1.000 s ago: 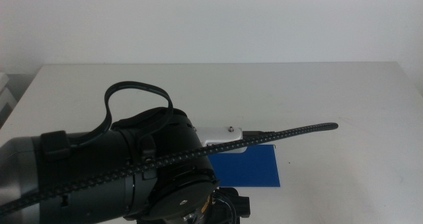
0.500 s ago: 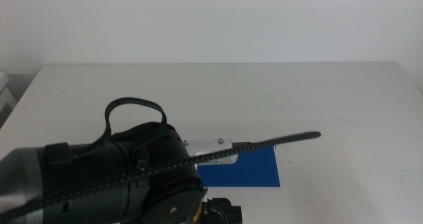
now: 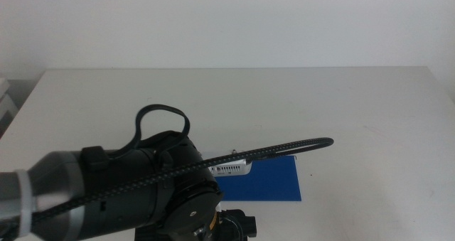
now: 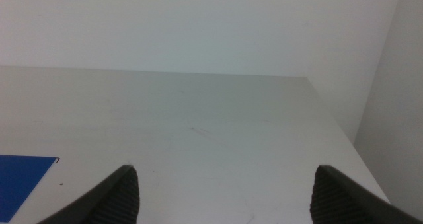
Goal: Use one arm to grab the shoe from the table and place it on the mat.
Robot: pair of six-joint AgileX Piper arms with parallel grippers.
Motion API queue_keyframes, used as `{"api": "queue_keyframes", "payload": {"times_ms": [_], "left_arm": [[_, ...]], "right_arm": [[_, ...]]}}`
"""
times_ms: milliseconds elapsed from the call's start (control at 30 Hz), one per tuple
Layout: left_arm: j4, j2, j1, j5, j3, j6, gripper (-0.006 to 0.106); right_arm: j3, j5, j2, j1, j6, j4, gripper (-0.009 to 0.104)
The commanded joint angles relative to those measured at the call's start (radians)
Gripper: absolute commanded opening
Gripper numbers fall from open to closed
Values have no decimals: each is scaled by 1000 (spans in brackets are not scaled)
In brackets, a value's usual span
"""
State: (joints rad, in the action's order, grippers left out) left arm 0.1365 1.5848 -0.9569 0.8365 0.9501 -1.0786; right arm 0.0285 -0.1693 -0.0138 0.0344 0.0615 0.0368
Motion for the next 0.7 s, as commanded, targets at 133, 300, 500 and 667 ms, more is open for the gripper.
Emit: {"api": "queue_keyframes", "payload": {"times_ms": [133,300,500,667], "left_arm": [[-12,-2,2,-27,19,5,91],[-23,15,2,-26,19,13,91],[-26,15,2,-26,19,23,87],[-33,15,2,-26,19,23,73]], "right_arm": [[-10,79,-21,4,13,-8,66],[-10,79,-21,4,13,-8,66],[-10,79,-21,4,13,-8,66],[-10,79,-21,4,13,-8,66]]}}
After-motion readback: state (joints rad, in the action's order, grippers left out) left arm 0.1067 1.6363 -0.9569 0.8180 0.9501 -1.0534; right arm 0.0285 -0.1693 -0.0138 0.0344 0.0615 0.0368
